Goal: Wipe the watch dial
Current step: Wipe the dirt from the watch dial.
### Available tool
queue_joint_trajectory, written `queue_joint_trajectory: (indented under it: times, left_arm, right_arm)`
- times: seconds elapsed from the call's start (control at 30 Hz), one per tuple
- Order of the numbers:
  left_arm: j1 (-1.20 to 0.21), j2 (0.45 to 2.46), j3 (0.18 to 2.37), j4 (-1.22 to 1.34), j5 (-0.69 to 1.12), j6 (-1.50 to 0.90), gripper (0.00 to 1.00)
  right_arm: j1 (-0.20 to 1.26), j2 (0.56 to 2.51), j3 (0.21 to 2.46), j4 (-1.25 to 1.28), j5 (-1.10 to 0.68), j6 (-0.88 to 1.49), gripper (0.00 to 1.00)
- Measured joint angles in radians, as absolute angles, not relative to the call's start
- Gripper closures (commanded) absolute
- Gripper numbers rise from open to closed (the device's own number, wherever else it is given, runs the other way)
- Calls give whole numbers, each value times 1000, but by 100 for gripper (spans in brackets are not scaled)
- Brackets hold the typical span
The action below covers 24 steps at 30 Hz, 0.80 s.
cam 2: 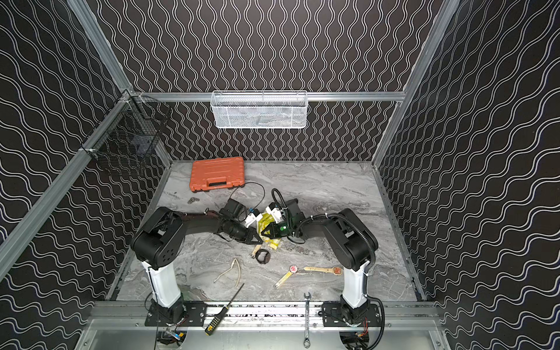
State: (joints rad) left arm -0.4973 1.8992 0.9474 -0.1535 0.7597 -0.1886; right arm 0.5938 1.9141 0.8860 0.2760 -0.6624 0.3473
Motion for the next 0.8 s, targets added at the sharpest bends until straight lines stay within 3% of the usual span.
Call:
queue_joint_trajectory:
  times: [0.6,0.8]
  left_arm:
    - [-501,1901,952,-181,777,-184,100]
    - [-504,1899,956,-182,766,-182,100]
  right_arm:
    - [570,1837,788,174,-687,255,100]
    - [559,1817,861,94,-706,250,100]
